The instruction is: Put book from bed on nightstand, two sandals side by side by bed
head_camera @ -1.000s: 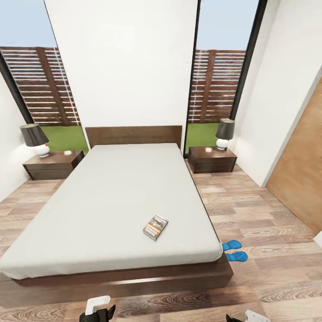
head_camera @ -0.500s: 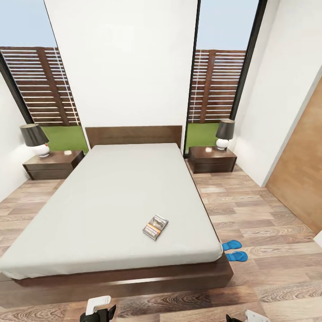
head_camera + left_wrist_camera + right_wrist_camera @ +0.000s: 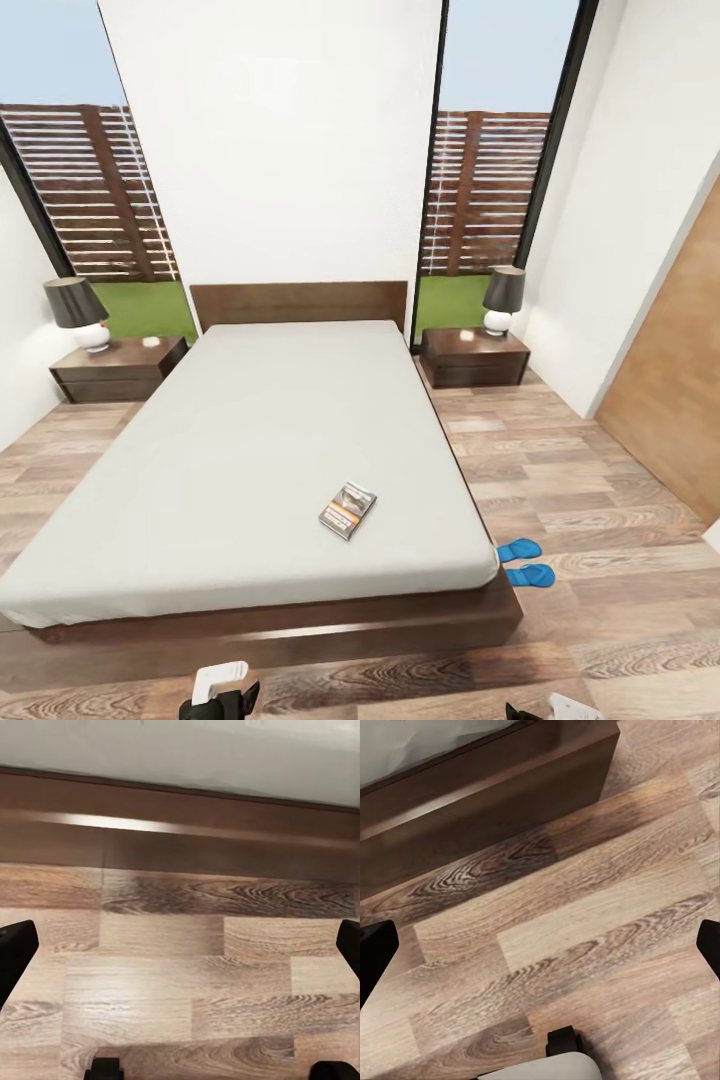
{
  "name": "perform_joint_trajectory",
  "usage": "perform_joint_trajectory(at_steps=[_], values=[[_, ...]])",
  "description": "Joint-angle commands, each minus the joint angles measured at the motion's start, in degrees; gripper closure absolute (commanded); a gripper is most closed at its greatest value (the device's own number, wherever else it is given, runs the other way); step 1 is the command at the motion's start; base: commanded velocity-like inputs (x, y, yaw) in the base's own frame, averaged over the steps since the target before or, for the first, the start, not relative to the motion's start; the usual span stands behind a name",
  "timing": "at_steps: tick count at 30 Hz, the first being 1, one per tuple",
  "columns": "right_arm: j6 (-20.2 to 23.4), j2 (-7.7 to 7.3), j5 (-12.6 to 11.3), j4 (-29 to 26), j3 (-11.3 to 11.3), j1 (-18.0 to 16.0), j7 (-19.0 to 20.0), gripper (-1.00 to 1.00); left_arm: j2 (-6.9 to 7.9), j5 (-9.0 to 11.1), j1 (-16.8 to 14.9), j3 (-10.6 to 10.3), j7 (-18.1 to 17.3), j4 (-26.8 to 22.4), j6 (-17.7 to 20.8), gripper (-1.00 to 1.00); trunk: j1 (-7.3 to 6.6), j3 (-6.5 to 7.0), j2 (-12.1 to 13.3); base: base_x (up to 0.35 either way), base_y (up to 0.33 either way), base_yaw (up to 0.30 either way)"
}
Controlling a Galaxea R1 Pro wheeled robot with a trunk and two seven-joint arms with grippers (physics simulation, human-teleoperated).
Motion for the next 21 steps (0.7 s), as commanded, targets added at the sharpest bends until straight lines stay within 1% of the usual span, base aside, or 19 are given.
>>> perform_joint_trajectory(at_steps=[1, 6, 13, 21], values=[[-0.23, -0.01, -0.6, 0.1, -0.22, -0.06, 0.48, -1.0, 0.02, -0.58, -0.06, 0.5, -0.2, 0.06, -0.22, -1.0, 0.05, -0.11, -0.11, 0.201, 0.0, 0.0], [-0.18, -0.01, -0.6, 0.1, -0.22, -0.06, 0.48, -1.0, 0.07, -0.57, -0.06, 0.5, -0.2, 0.06, -0.22, -1.0, 0.05, -0.11, -0.11, 0.248, 0.0, 0.0], [-0.18, -0.01, -0.6, 0.12, -0.22, -0.06, 0.78, -1.0, 0.05, -0.58, -0.06, 0.5, -0.2, 0.06, -0.31, -1.0, 0.05, -0.11, -0.11, 0.101, 0.0, 0.0], [-0.22, -0.01, -0.6, 0.1, -0.22, -0.06, 0.83, -1.0, 0.06, -0.58, -0.06, 0.5, -0.16, 0.06, -0.31, -1.0, 0.05, -0.11, -0.11, 0.262, 0.0, 0.0]])
